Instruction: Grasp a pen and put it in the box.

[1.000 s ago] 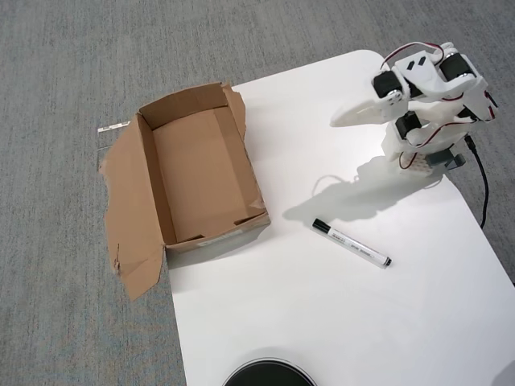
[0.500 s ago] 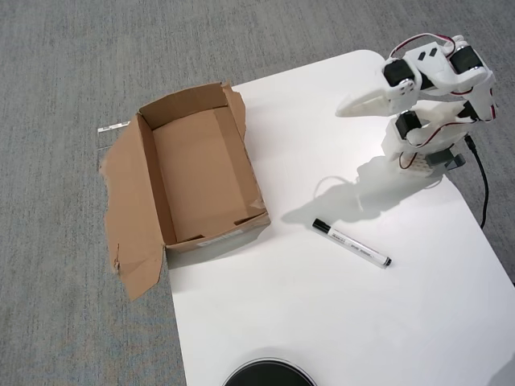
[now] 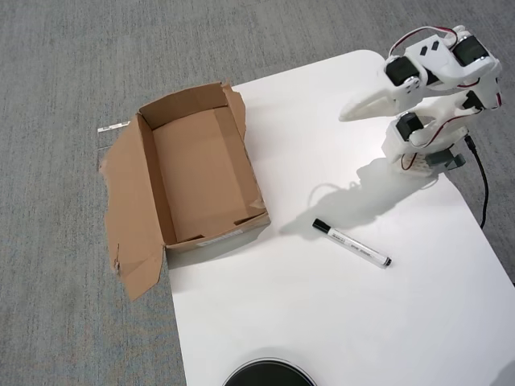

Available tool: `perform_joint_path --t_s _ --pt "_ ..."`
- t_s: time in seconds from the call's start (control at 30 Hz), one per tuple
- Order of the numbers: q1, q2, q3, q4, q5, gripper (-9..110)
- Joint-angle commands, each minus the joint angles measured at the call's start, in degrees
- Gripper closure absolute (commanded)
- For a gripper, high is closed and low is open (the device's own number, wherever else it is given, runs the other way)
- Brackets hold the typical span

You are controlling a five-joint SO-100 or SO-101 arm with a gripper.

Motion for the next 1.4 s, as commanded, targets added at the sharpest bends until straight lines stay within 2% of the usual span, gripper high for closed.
perform_joint_path --t_s 0.0,0.67,1.17,1.37 --pt "-6.46 -8.44 -2.77 -0.79 -0.13 101" --pt "-30.28 -22.15 -2.07 -0.62 0.22 101" --pt "-32.83 -32.78 -1.54 0.18 -0.22 101" --pt "-32.74 -31.99 5.49 0.18 -0.22 101"
